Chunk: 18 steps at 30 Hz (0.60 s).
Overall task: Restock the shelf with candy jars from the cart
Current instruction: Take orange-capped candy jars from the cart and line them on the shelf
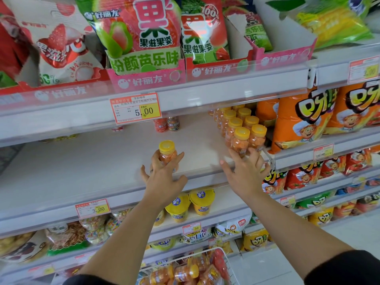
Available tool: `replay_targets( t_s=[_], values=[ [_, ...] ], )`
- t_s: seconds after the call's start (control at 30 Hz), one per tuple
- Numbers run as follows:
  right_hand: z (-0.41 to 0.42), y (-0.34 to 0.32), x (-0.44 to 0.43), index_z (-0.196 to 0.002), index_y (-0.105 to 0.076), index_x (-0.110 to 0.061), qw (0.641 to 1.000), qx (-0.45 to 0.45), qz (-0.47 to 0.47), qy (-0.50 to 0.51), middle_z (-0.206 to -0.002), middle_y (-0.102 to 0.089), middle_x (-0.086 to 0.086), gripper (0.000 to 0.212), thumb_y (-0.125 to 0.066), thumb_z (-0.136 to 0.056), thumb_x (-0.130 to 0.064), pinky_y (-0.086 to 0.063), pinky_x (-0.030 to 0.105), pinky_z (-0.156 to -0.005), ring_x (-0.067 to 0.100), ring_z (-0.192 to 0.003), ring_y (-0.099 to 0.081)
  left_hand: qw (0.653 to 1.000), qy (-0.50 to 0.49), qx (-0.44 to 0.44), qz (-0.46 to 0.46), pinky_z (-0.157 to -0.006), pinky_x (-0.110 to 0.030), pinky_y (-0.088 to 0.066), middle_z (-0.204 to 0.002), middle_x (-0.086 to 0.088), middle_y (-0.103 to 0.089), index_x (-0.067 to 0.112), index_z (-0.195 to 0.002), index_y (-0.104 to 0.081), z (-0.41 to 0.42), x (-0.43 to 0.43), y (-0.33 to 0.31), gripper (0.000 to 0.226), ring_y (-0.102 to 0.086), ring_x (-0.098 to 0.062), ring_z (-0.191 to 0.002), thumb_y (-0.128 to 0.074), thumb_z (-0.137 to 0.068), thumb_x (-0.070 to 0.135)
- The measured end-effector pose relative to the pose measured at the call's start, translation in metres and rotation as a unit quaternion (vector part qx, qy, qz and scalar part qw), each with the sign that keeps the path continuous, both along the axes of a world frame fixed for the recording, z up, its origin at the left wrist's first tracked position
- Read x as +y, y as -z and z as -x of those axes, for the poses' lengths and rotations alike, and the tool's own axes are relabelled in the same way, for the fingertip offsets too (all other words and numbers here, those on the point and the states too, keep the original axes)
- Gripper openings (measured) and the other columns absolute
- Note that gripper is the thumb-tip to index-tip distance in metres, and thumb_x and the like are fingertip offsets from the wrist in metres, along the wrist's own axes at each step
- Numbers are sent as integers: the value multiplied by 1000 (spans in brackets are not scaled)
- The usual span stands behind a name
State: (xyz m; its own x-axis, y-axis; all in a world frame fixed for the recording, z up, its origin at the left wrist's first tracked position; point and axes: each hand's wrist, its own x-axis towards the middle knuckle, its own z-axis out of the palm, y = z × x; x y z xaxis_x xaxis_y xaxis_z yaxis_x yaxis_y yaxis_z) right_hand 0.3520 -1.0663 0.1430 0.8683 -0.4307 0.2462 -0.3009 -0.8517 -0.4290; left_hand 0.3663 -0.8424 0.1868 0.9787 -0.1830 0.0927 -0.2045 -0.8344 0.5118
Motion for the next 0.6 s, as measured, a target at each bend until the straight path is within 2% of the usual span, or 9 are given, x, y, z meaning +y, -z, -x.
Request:
replay_targets(
  t_s=[0.07, 0.13, 0.23, 0.27, 0.33, 0.4, 0.5, 0.6],
  values=[
    [4, -3, 0, -133, -52, -47, 1000, -9, -9, -2, -148, -28, 12, 47, -47, -91, -65, -15, 64, -110, 37, -139, -21, 1000, 11, 6, 6, -118, -55, 14, -156, 3, -5, 53, -145, -35, 1, 0, -2, 63, -14, -16, -149, -58, -89, 35],
    [16, -8, 5, -131, -55, -45, 998, -67, -1, -21, -145, -31, 9, 45, -48, -89, -61, -21, 60, -107, 34, -135, -26, 999, 31, 20, 13, -118, -57, 13, -157, 4, -7, 53, -143, -38, 1, -2, -4, 60, -15, -13, -148, -58, -89, 35],
    [34, -14, 20, -127, -62, -32, 970, -180, -24, -159, -135, -43, 4, 36, -60, -92, -37, -35, 50, -105, 27, -129, -38, 996, 69, 38, 38, -119, -58, 7, -155, 8, -20, 56, -132, -49, 2, -9, -11, 49, -29, -6, -141, -57, -90, 33],
    [35, -15, 26, -130, -61, -27, 960, -170, -64, -211, -133, -47, 2, 38, -62, -92, -28, -39, 47, -105, 23, -127, -41, 995, 77, 41, 49, -120, -58, 3, -152, 10, -26, 57, -125, -53, 2, -11, -14, 42, -34, -4, -136, -57, -90, 32],
    [28, -18, 37, -140, -51, -20, 951, -91, -145, -257, -136, -49, 0, 52, -66, -91, -21, -42, 43, -105, 18, -129, -44, 993, 86, 49, 70, -119, -58, -5, -144, 14, -38, 57, -107, -59, 2, -14, -20, 30, -42, -1, -126, -54, -90, 33],
    [12, -24, 45, -148, -38, -16, 963, -43, -136, -230, -141, -50, 2, 69, -70, -88, -33, -40, 42, -106, 20, -130, -45, 989, 90, 60, 102, -115, -60, -17, -132, 19, -48, 52, -91, -60, 1, -12, -22, 21, -50, 2, -111, -49, -82, 37],
    [-10, -37, 56, -148, -38, -20, 977, -19, -61, -205, -135, -59, -3, 81, -66, -83, -59, -36, 41, -99, 20, -121, -54, 985, 90, 59, 138, -108, -61, -31, -105, 17, -58, 41, -84, -56, 2, -6, -24, 17, -54, 6, -89, -46, -77, 29],
    [-28, -42, 66, -127, -54, -29, 970, 31, -102, -216, -114, -69, -11, 62, -65, -79, -67, -43, 43, -96, 16, -108, -63, 985, 75, 51, 150, -105, -52, -38, -99, 16, -63, 37, -87, -50, 4, 0, -27, 20, -57, 2, -80, -50, -87, 17]
  ],
)
